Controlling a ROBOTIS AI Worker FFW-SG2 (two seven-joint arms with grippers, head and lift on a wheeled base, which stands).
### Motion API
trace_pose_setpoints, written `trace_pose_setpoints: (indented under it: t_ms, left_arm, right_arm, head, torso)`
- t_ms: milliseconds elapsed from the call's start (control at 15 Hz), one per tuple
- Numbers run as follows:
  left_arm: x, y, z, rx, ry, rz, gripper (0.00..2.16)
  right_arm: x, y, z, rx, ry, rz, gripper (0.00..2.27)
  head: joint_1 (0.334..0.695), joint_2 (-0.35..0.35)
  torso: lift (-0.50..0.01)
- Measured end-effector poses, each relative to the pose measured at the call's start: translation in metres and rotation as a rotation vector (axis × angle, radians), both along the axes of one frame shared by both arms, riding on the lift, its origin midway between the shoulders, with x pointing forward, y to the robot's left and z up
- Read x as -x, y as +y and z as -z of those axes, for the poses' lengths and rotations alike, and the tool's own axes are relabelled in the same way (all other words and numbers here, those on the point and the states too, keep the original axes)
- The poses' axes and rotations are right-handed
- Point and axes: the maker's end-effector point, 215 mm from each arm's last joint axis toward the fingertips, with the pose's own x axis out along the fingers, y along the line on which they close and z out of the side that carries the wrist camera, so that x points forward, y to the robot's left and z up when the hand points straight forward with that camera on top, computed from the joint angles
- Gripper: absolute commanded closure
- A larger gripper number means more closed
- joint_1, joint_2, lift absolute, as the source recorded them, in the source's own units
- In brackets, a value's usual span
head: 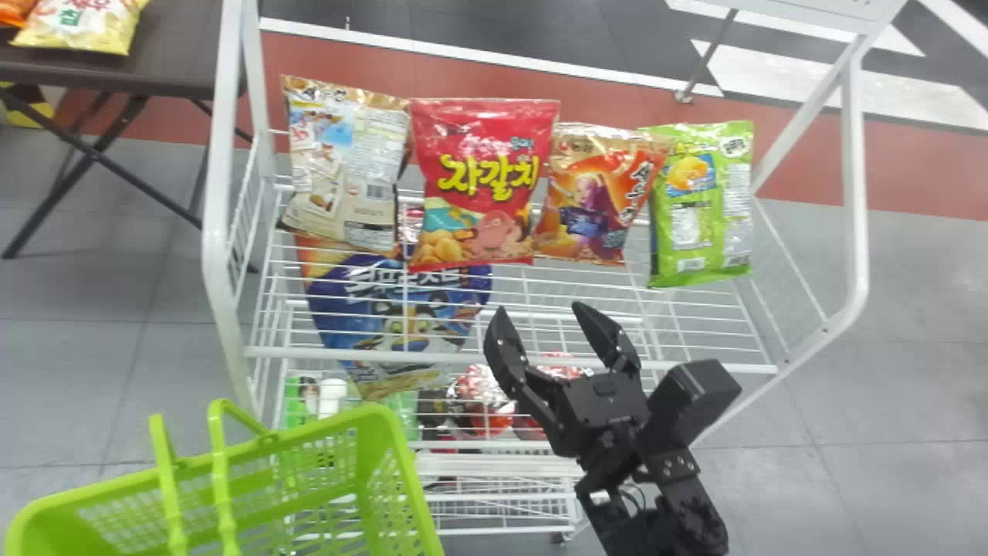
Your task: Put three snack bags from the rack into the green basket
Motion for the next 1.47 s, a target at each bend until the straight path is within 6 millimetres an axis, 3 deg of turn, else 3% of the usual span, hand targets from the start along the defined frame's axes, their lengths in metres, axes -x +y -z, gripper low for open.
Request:
trace_pose_setpoints:
  t_ms: [133, 467, 600, 800, 1133, 1267, 1333, 1467]
  left_arm:
    - [0.001, 0.0, 0.001, 0.001, 0.004, 0.0, 2.15]
    - [0.005, 0.0, 0.002, 0.021, 0.018, -0.002, 2.15]
    - [0.007, 0.002, 0.004, 0.024, 0.021, -0.006, 2.15]
    - [0.008, 0.003, 0.005, 0.027, 0.021, -0.01, 2.15]
    - [0.008, 0.004, 0.006, 0.029, 0.023, -0.012, 2.15]
    - [0.007, 0.005, 0.006, 0.029, 0.024, -0.014, 2.15]
    - [0.007, 0.005, 0.007, 0.03, 0.025, -0.016, 2.15]
    - [0.007, 0.007, 0.007, 0.033, 0.026, -0.02, 2.15]
  right_arm:
    - [-0.023, 0.031, 0.002, -0.007, 0.014, -0.038, 0.09]
    - [-0.091, 0.109, 0.015, 0.02, 0.05, -0.119, 0.09]
    - [-0.11, 0.131, 0.02, 0.038, 0.054, -0.136, 0.09]
    - [-0.133, 0.147, 0.024, 0.07, 0.051, -0.136, 0.09]
    - [-0.163, 0.148, 0.031, 0.14, 0.053, -0.112, 0.18]
    - [-0.174, 0.145, 0.038, 0.171, 0.062, -0.113, 0.53]
    - [-0.178, 0.144, 0.039, 0.186, 0.063, -0.114, 0.91]
    - [-0.185, 0.148, 0.038, 0.207, 0.06, -0.131, 2.07]
  head:
    - [0.695, -0.101]
    - [0.695, 0.023]
    - [0.695, 0.083]
    - [0.695, 0.116]
    - [0.695, 0.113]
    - [0.695, 0.109]
    - [0.695, 0.107]
    - [0.695, 0.111]
  torso:
    - [0.0]
    - [0.0]
    - [0.0]
    - [0.0]
    - [0.0]
    - [0.0]
    - [0.0]
    - [0.0]
